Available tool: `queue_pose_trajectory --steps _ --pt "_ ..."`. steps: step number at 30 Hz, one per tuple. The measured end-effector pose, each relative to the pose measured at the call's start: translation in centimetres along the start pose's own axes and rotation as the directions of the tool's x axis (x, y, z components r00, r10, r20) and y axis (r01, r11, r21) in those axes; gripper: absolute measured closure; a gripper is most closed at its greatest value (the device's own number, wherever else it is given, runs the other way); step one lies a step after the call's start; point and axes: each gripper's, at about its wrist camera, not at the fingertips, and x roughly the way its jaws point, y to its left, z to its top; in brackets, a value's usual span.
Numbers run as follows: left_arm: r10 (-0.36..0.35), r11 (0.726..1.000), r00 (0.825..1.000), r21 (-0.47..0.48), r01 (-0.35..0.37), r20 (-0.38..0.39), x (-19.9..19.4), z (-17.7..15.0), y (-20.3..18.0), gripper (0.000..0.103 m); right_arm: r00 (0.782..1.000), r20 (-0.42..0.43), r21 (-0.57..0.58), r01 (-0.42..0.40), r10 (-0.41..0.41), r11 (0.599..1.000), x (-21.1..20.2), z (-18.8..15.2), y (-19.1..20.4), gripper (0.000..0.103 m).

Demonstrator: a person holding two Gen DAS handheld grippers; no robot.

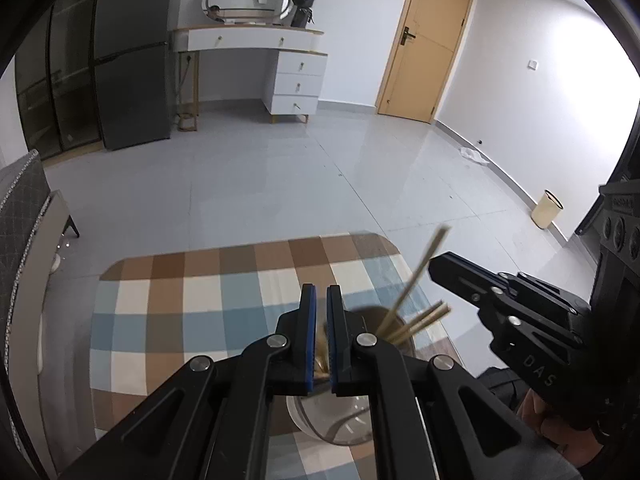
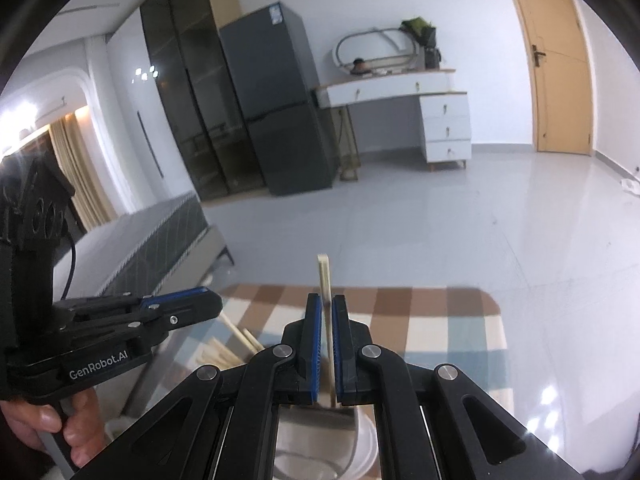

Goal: Organize utensils

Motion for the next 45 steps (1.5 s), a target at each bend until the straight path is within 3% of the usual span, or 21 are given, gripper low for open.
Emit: queue_pose_trajectory --steps 8,14,17,19,23,25,29,31,35,37,41,45 --pt "-0.02 1.0 0.995 -0.019 0.019 -0.099 0.7 -1.2 -0.1 0.102 0.999 -0.048 -0.047 0.018 -0.021 0.999 -0.4 -1.4 0.5 0.098" --pt "0.045 0.998 0.994 -0.036 -0.049 -0.1 -0.9 -1.8 0.0 0.101 0.998 -0.046 -0.023 0.044 -0.045 0.999 -1.8 -2.1 0.1 0.096" --pt "0.074 0.996 0.993 -0.051 -0.079 -0.091 -2.3 -2.1 0.0 0.091 0.999 -0.032 -0.021 0.04 -0.04 0.999 -2.7 -2.4 0.1 0.094" --pt "0.087 0.994 0.994 -0.058 -0.091 -0.071 -3.5 -2.4 0.0 0.081 0.999 -0.02 -0.027 0.042 -0.043 0.999 -3.5 -2.5 0.3 0.084" --pt "0.108 0.992 0.994 -0.067 -0.11 -0.024 -5.6 -2.7 -0.2 0.069 1.0 0.012 0.0 0.028 -0.028 1.0 -5.4 -2.9 0.8 0.075" --pt "0.12 0.99 0.993 -0.071 -0.119 0.006 -7.2 -2.9 -0.6 0.059 0.999 0.048 0.014 0.02 -0.02 1.0 -6.9 -3.2 1.2 0.064" --pt "0.14 0.989 0.989 -0.061 -0.137 0.051 -9.1 -3.3 -1.1 0.058 0.994 0.108 0.014 0.015 -0.016 1.0 -9.5 -4.0 2.4 0.058" --pt "0.135 0.989 0.988 -0.063 -0.13 0.073 -10.3 -3.8 -1.3 0.058 0.99 0.132 0.008 0.039 -0.04 0.999 -10.3 -4.5 3.0 0.047" --pt "0.152 0.987 0.981 -0.068 -0.145 0.118 -12.0 -4.8 -1.6 0.057 0.981 0.186 0.004 0.061 -0.061 0.998 -12.4 -5.5 4.2 0.037" --pt "0.157 0.986 0.978 -0.082 -0.147 0.138 -13.0 -5.5 -1.5 0.049 0.971 0.224 0.007 0.079 -0.078 0.997 -13.6 -6.0 4.7 0.025" --pt "0.179 0.982 0.965 -0.1 -0.163 0.19 -14.4 -6.6 -1.3 0.04 0.958 0.28 0.021 0.06 -0.063 0.998 -15.6 -7.1 5.5 0.02" --pt "0.208 0.976 0.942 -0.114 -0.183 0.263 -16.1 -7.6 -1.0 0.025 0.946 0.32 0.005 0.052 -0.051 0.999 -17.1 -8.2 6.7 0.014"
